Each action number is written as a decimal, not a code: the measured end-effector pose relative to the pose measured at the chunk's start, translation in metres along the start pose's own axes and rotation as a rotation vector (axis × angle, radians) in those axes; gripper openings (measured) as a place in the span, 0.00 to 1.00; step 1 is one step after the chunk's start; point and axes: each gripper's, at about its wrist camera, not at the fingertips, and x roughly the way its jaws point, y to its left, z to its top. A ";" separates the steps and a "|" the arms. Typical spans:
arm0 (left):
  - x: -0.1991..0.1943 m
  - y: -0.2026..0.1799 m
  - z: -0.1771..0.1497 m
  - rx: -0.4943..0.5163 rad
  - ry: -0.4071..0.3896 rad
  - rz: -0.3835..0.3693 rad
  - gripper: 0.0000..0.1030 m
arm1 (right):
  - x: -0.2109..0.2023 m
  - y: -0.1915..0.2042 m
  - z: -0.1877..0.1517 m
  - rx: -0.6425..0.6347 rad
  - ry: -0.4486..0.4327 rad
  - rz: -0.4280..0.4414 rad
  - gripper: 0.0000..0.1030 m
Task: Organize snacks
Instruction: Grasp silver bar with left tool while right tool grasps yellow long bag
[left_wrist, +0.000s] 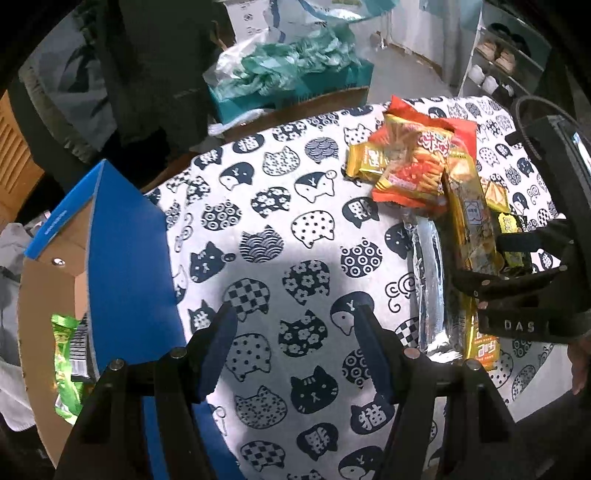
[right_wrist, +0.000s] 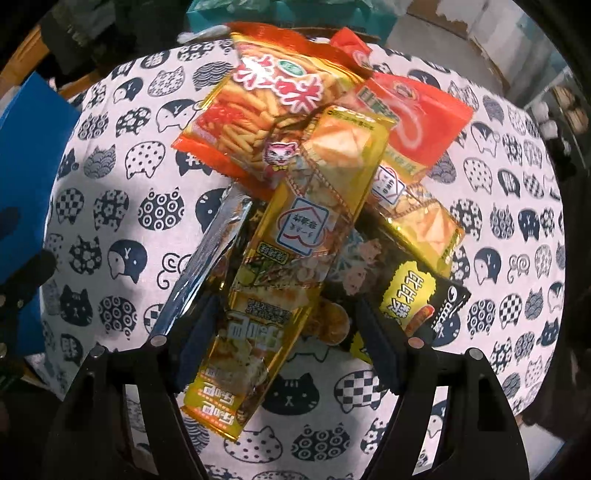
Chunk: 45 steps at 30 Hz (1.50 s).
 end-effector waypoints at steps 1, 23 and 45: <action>0.002 -0.002 0.000 0.002 0.004 -0.003 0.65 | -0.001 0.002 0.000 -0.014 -0.004 0.008 0.58; 0.043 -0.062 0.037 -0.035 0.083 -0.156 0.72 | -0.006 -0.076 -0.034 0.050 -0.033 0.024 0.31; 0.073 -0.086 0.032 0.000 0.126 -0.173 0.24 | 0.013 -0.061 -0.026 0.029 -0.057 0.018 0.31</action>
